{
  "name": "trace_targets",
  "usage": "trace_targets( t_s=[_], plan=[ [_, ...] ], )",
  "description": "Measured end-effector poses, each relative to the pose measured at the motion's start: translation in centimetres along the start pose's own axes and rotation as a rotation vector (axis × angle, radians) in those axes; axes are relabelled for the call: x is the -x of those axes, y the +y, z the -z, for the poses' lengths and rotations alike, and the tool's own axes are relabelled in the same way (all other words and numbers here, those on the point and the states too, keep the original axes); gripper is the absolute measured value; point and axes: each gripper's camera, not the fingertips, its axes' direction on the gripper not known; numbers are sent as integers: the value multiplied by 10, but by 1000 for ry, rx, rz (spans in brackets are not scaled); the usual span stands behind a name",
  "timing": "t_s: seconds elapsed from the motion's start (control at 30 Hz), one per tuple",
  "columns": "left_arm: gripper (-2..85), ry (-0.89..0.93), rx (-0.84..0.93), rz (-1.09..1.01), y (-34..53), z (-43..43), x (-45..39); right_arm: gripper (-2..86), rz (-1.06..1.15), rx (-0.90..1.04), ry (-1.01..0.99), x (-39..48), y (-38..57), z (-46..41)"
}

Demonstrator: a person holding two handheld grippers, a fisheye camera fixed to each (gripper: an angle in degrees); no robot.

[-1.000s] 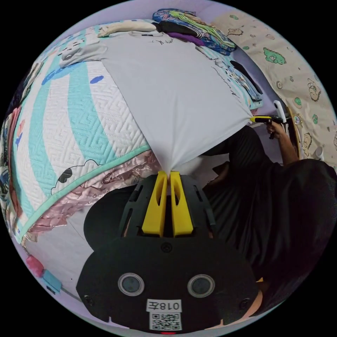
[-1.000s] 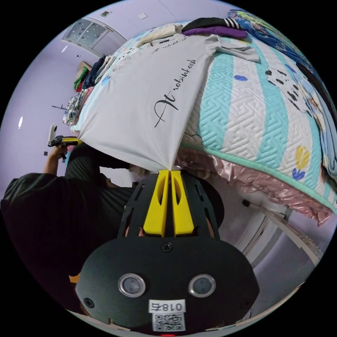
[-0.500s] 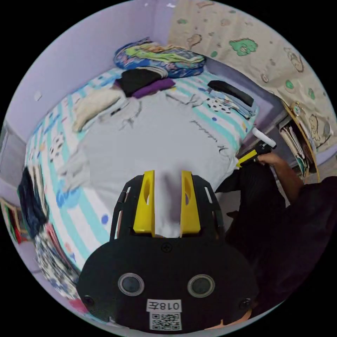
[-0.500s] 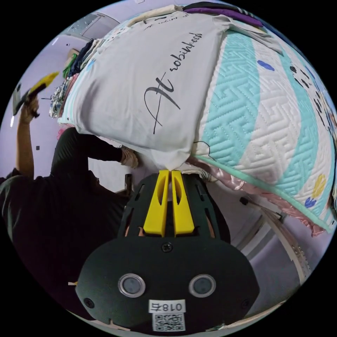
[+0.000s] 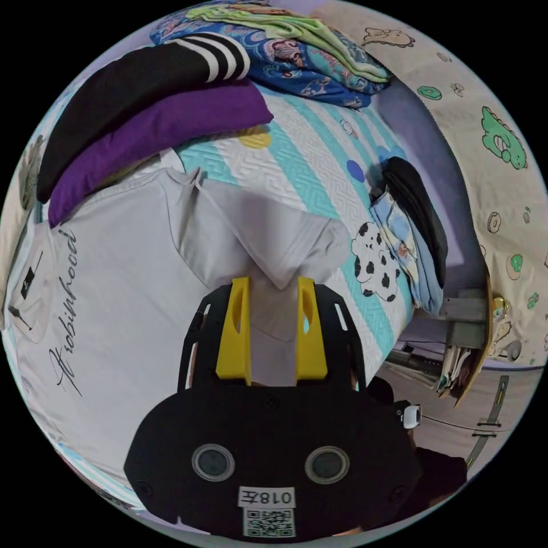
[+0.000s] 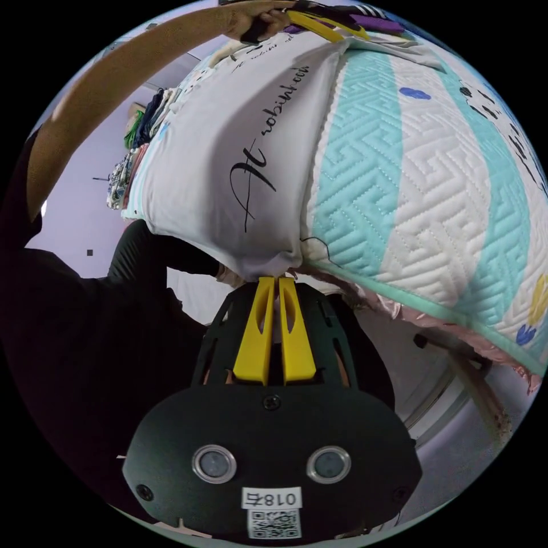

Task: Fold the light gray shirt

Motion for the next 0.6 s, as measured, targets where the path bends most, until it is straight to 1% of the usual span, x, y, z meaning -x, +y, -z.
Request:
trace_targets(
  t_s=[0.13, 0.2, 0.27, 0.47, 0.6],
  plan=[
    [86, 17, 16, 53, -32, -3, 13, 3, 6, 11, -20, -3, -6, -4],
    [34, 48, 5, 66, -47, -1, 21, 3, 8, 6, -27, -3, -8, -3],
    [6, 83, 1, 72, -58, -2, 25, 3, 11, -2, -36, -2, -10, 0],
    [3, 78, 61, 32, -98, -23, 29, 2, 3, 4, -26, 4, -18, 1],
    [-8, 58, 33, -30, -117, -29, 34, 2, -1, -8, -22, 12, -22, 8]
  ],
)
